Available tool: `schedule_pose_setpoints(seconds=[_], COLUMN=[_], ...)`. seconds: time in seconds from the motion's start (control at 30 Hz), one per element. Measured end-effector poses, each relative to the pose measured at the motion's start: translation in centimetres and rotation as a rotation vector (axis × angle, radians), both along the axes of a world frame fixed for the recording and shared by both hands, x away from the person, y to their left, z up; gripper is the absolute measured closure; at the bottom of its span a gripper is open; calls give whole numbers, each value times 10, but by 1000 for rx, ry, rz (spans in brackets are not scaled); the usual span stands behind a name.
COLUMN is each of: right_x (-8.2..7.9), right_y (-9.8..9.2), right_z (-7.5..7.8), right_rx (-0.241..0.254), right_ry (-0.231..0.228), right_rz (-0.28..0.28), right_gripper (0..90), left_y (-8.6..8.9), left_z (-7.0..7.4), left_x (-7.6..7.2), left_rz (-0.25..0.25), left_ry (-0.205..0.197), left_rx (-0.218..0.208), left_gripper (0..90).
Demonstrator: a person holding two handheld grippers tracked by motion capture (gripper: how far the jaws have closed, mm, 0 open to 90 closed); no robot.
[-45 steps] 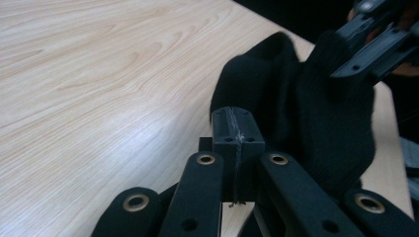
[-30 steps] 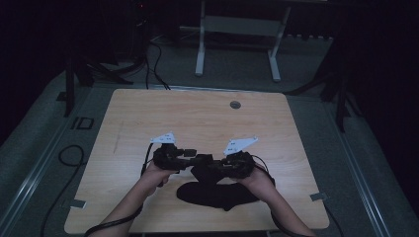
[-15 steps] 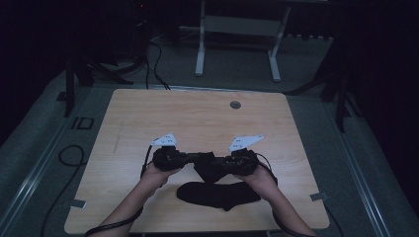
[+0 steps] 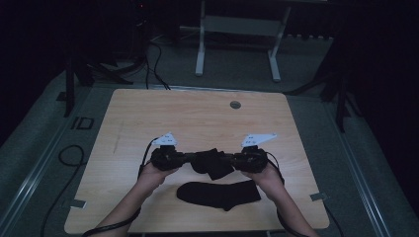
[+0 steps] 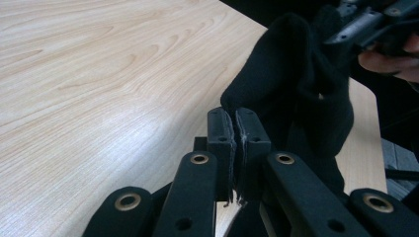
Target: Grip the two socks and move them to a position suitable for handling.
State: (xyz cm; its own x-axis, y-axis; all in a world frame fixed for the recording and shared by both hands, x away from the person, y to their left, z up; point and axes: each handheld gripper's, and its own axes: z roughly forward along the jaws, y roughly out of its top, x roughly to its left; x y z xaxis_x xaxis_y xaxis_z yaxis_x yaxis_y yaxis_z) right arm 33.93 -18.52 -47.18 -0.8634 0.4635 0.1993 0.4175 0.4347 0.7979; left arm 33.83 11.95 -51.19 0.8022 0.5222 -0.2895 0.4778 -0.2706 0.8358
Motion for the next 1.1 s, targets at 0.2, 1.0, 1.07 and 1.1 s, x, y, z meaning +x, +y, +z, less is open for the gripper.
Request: schedule_pose_setpoints(seconds=[0.2, 1.0, 1.07, 1.1], right_x=[0, 18, 20, 23], right_y=[-3, -78, -78, -78], right_z=[-1, -19, -24, -29], right_rx=[9, -30, -36, -45], right_ry=[-3, 63, 75, 90], right_rz=[-5, -280, -287, -292], right_gripper=[812, 846, 846, 846], left_y=[-2, 22, 21, 15], left_z=[2, -3, -6, -12], left_x=[1, 11, 14, 20], left_rz=[15, 70, 67, 68], left_ry=[11, 99, 107, 115], left_rx=[47, 180, 190, 231], left_gripper=[870, 868, 866, 866])
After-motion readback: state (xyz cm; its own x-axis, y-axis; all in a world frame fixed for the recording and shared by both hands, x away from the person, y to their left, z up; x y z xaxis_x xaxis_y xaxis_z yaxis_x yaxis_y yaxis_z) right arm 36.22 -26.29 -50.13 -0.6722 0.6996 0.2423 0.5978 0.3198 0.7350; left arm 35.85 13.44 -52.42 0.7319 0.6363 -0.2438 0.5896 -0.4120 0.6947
